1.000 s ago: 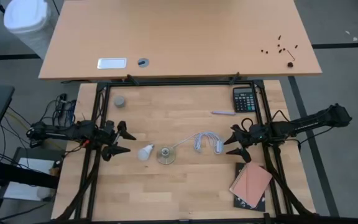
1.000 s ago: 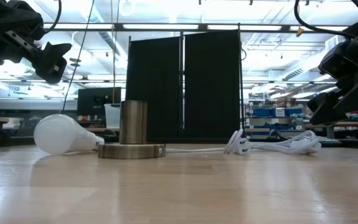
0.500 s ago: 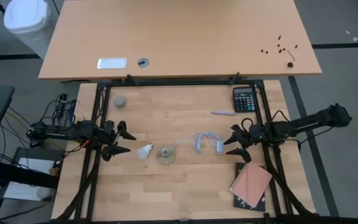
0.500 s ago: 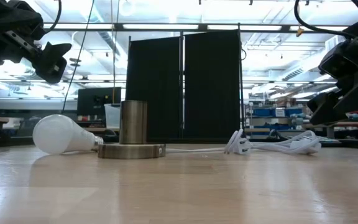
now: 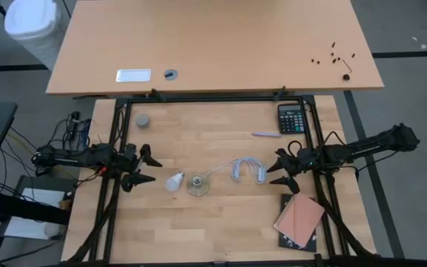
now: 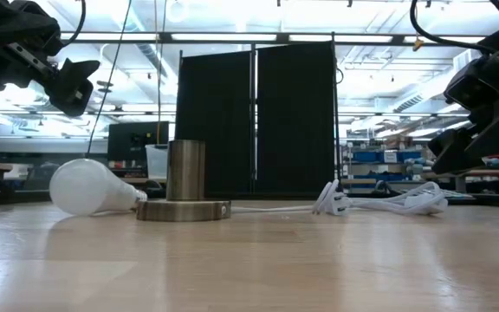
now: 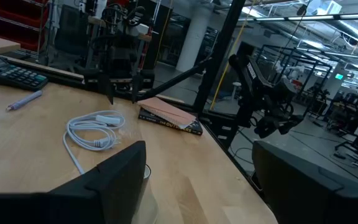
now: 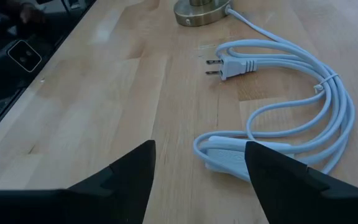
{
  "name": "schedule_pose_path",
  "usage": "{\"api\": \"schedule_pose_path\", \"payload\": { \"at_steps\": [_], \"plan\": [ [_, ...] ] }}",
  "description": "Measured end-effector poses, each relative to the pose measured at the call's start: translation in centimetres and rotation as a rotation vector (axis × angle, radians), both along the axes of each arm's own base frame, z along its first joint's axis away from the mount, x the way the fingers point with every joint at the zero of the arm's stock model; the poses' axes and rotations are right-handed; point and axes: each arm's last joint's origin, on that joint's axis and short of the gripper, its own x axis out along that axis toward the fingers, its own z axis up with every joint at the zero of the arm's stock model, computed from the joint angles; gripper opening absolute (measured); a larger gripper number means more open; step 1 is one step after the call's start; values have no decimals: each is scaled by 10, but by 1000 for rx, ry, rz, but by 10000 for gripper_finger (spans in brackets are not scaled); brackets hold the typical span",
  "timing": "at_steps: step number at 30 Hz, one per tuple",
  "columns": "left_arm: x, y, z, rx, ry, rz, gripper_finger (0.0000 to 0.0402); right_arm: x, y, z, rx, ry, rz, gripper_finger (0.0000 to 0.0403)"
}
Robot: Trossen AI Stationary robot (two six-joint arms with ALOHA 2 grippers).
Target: Screw lightbulb
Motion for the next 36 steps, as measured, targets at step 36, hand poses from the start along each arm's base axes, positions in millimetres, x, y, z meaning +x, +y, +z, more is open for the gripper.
{"api": "schedule_pose_path", "payload": {
  "at_steps": [36],
  "plan": [
    [-2,1,17,-259,-111,-10,298,0,-2,0,-25,-3,-52,257]
  ]
}}
